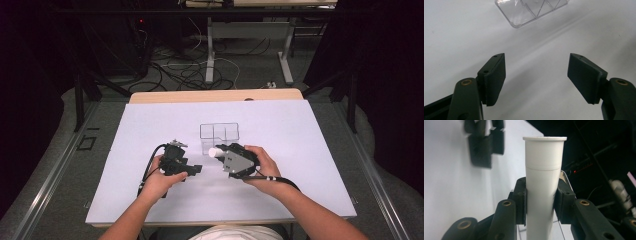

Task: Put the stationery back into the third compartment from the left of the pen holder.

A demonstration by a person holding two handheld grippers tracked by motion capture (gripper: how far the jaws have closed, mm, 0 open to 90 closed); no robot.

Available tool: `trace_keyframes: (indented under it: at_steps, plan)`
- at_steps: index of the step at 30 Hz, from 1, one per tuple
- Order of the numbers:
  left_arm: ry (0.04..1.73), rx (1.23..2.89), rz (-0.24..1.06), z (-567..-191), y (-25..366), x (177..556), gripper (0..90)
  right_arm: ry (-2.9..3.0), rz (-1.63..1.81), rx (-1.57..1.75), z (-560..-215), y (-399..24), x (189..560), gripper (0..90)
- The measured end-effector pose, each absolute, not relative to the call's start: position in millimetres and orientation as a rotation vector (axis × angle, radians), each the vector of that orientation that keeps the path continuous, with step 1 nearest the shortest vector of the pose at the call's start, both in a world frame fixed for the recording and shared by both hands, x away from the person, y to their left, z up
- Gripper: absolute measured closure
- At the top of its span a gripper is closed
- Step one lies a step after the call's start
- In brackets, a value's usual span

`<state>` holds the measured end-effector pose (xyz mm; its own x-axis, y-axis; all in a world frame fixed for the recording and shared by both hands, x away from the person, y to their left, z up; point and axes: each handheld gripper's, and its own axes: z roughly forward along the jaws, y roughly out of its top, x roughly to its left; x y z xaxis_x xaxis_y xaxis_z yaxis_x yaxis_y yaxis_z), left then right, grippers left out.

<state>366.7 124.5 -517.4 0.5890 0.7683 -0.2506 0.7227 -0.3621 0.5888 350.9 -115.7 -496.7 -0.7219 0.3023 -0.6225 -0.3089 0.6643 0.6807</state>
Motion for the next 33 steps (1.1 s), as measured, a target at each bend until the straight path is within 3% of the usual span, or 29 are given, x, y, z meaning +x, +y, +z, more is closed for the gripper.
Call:
trace_keyframes:
  at_steps: [9, 14, 26, 33]
  plan:
    - [1.168, 2.145, 0.127, -520, 126, 369, 25.2, 2.146, 1.271, 0.313, -483, -122, 376, 66.7]
    - [1.178, 2.142, 0.143, -524, 128, 371, 16.4, 2.122, 1.35, 0.459, -482, -127, 392, 66.7]
    - [1.205, 2.137, 0.182, -527, 131, 373, 14.9, 2.067, 1.389, 0.578, -484, -133, 412, 66.7]
    - [1.189, 2.119, 0.187, -528, 131, 373, 6.9, 2.056, 1.402, 0.636, -489, -135, 422, 66.7]
